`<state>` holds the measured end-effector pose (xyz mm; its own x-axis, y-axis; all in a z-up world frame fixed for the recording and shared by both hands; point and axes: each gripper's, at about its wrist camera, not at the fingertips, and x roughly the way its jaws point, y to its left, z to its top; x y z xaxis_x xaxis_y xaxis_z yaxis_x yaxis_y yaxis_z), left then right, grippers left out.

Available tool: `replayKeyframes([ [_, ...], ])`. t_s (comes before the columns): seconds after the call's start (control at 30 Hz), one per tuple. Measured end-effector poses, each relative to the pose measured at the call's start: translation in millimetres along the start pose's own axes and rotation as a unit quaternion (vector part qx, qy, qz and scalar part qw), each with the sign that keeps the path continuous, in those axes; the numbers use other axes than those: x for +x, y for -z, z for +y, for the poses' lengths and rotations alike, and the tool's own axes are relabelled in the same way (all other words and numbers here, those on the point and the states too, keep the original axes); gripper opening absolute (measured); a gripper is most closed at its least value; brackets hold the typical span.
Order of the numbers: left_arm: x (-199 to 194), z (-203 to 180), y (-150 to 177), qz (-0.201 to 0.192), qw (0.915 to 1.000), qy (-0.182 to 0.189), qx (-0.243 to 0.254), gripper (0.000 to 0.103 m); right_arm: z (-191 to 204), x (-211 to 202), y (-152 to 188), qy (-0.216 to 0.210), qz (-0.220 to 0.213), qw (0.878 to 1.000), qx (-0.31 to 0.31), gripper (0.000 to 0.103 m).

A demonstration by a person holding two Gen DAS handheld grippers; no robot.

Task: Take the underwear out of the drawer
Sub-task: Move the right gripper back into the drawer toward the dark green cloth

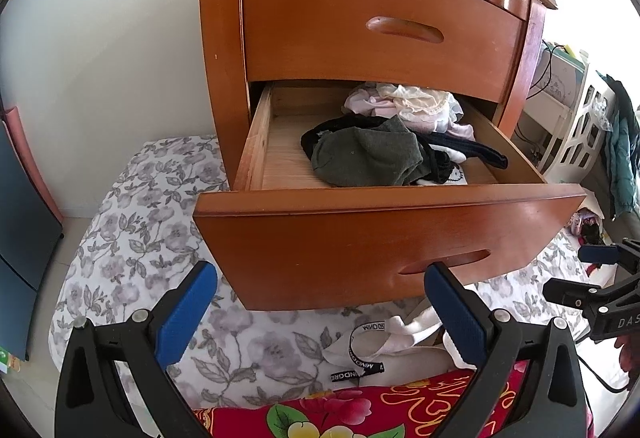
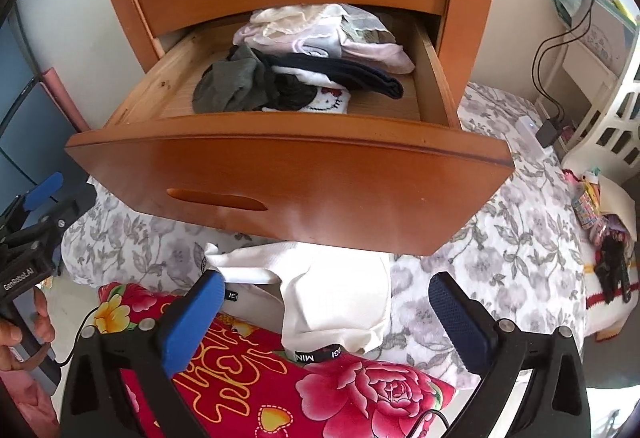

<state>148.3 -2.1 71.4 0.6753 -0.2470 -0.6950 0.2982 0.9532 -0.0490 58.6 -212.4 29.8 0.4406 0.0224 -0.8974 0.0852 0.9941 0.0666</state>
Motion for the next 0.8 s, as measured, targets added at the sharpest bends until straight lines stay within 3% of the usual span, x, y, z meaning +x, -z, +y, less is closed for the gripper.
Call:
replayKeyframes([
  [0.27, -1.6, 1.8, -1.7, -0.013, 0.9999, 0.005, -0.007, 0.103, -2.8, -6.5, -2.9, 0.001, -0.010, 1.000, 0.005, 0.103],
  [0.57, -7.1, 7.3, -5.8, -0.035, 0.9992, 0.012, -0.014, 0.103, -5.4, -68.8, -32.9, 0.008, -0.127, 0.992, 0.008, 0.103],
  [0.8, -7.0, 12.1, -6.8, -0.042, 0.9989, 0.017, -0.014, 0.103, 1.7, -78.4, -72.2, 0.000, -0.163, 0.986, -0.018, 0.103],
])
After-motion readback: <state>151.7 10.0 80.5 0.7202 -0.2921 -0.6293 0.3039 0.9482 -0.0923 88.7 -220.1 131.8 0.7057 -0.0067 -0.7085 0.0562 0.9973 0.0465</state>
